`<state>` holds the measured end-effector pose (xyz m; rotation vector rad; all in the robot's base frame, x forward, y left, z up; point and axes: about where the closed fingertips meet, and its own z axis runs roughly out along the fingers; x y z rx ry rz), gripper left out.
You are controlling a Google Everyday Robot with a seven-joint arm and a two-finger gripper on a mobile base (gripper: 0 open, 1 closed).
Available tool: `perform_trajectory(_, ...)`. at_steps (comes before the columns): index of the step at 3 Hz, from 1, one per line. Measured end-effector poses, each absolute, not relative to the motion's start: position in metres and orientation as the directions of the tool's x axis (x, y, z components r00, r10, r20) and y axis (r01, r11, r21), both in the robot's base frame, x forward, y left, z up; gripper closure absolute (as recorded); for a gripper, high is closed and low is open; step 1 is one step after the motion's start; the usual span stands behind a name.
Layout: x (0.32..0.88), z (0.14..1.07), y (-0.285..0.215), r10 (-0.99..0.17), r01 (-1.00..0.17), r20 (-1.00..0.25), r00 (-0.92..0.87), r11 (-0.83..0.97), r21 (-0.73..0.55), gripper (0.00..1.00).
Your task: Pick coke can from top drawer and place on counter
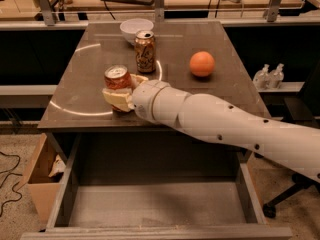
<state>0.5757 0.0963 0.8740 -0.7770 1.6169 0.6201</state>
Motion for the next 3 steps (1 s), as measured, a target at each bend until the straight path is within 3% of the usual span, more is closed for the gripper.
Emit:
perform_trajectory(2, 0.577, 0.874, 0.086, -0.152, -0.758, -0.983, -0.103, 0.652, -0.021, 0.13)
perform_trajectory(3, 0.579, 0.873, 0.077, -0.152, -0.748, -0.983, -0.106, 0.664, -0.022, 0.00)
